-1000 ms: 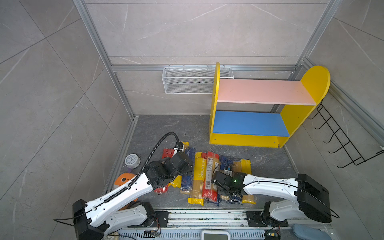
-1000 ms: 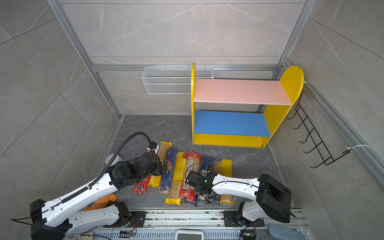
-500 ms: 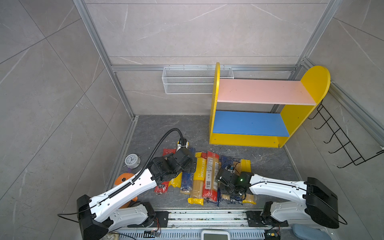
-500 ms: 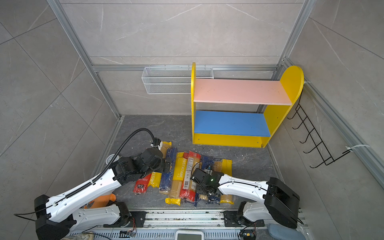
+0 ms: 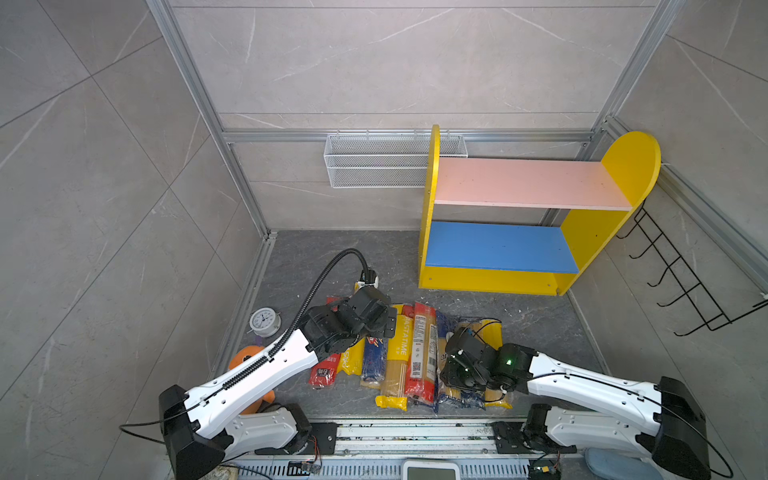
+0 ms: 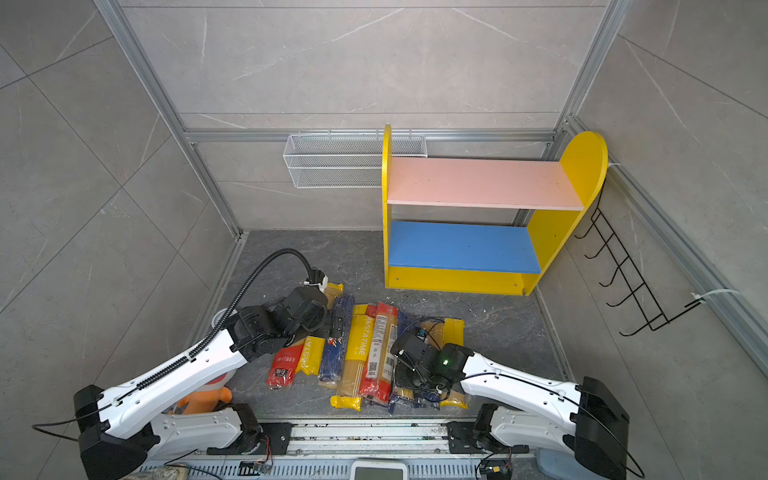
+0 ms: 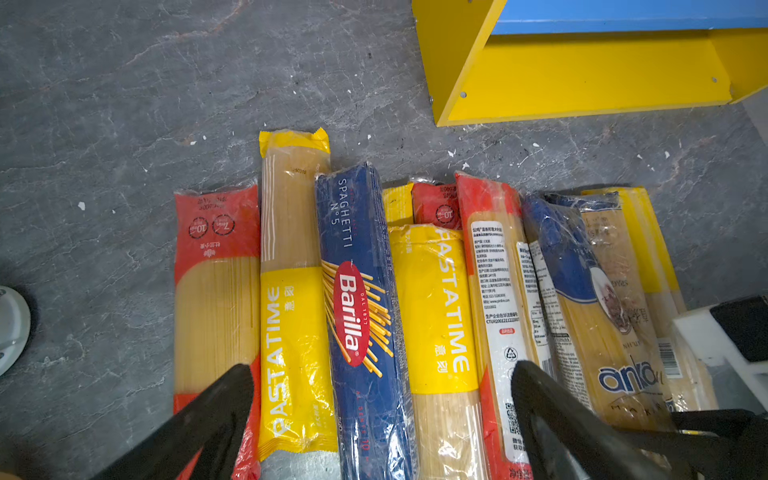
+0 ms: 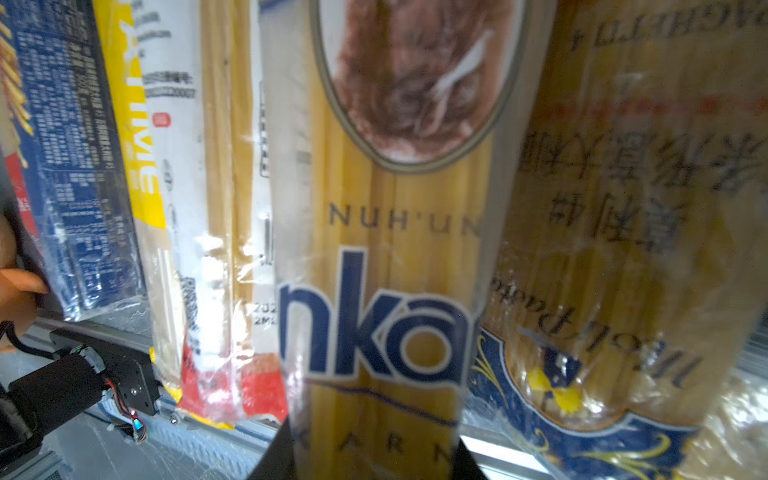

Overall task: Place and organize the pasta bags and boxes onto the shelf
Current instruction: 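Close the right gripper on the Ankara pack and lift it upright, then carry the Ankara pack up onto the pink upper shelf with the right gripper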

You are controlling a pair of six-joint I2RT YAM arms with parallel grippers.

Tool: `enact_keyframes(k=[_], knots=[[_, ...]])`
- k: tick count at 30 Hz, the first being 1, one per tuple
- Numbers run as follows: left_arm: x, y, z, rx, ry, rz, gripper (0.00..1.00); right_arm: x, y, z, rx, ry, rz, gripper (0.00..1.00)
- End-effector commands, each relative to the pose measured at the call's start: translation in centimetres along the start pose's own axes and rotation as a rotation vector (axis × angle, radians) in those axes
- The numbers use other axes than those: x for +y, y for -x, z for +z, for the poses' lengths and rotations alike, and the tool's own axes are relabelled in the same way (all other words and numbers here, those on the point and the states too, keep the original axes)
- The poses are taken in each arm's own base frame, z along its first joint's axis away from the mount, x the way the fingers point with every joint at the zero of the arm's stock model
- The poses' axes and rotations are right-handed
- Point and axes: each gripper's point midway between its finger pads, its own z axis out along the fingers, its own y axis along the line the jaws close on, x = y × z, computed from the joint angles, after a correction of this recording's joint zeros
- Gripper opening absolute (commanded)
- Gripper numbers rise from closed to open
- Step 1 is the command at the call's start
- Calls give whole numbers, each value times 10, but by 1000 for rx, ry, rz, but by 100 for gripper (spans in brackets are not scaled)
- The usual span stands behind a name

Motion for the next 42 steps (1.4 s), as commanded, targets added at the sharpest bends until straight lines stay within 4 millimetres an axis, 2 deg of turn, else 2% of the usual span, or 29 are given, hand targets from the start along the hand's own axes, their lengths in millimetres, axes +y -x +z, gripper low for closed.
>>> enact_keyframes(k=[1, 10, 14, 22, 31, 36, 42], knots=[[-11, 11, -10, -25, -69, 8, 100, 40, 25, -35, -105, 163, -32, 0], [-25, 18, -9, -26, -123, 21, 100, 58, 39, -71, -172, 346, 5, 0], [-40, 24, -11, -16, -183, 48, 100, 64, 46, -92, -197, 390, 10, 0], [-68, 49, -24, -44, -286, 98, 100, 82, 63, -157, -303, 424, -83, 0], [-79, 75, -36, -95, -302, 151, 100, 95, 84, -227, -433, 418, -158, 0], [-88, 89, -42, -110, -323, 179, 100, 103, 106, -266, -528, 380, -190, 0], [-96, 104, -44, -131, -343, 187, 100, 117, 137, -299, -588, 352, -211, 0]])
